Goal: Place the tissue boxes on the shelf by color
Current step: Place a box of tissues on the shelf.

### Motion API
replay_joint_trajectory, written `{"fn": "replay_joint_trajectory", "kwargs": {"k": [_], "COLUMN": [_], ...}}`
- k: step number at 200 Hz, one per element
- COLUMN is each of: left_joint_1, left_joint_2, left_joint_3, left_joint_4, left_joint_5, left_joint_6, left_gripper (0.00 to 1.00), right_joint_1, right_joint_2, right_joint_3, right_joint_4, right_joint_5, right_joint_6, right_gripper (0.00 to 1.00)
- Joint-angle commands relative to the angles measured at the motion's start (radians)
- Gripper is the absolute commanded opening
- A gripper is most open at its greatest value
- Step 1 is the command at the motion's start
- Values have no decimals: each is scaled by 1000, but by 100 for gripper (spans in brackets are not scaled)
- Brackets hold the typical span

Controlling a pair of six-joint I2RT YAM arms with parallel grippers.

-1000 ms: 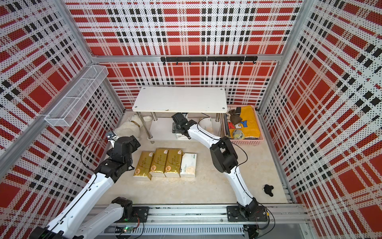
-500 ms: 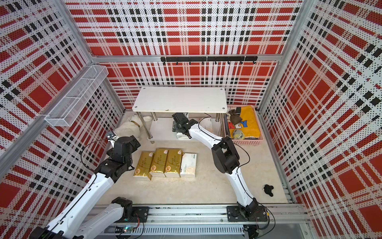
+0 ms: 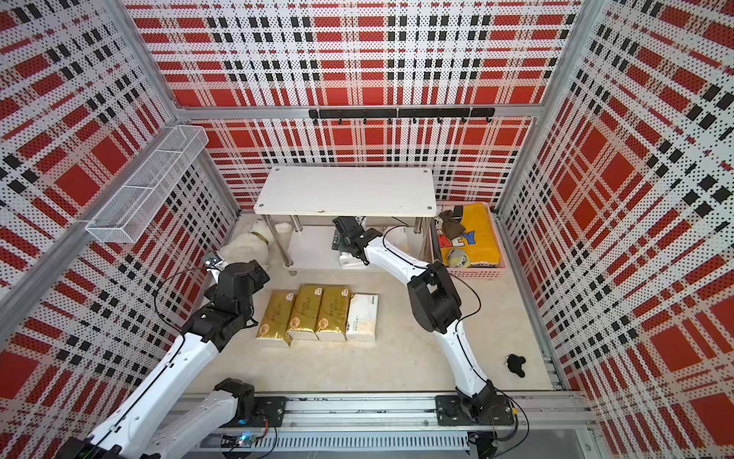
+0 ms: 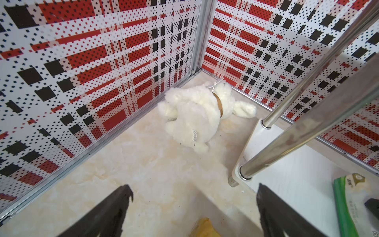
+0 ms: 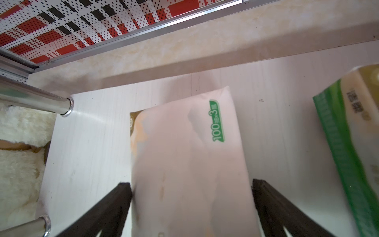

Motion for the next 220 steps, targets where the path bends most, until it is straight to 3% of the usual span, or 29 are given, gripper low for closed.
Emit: {"fn": "replay_joint_trajectory", "kwargs": {"k": [1,125,220], "left_joint_1": [0,0,7], "left_joint_2": [-18,-31,-28], "left_joint_3": [-19,-21,-19], "left_joint_4": [6,5,4], "left_joint_5": [-1,1,3], "left_joint_6": [3,4,5], "left_gripper": [100,100,100], "right_joint_1": [-3,-14,-13], "right_joint_2": [-33,-11,-58], "right_joint_3": [-19,-56,-55], "right_joint_4": [18,48,74], "right_joint_5": [7,16,34], "right_joint_6": [30,179,37], "right_gripper": [100,99,100]}}
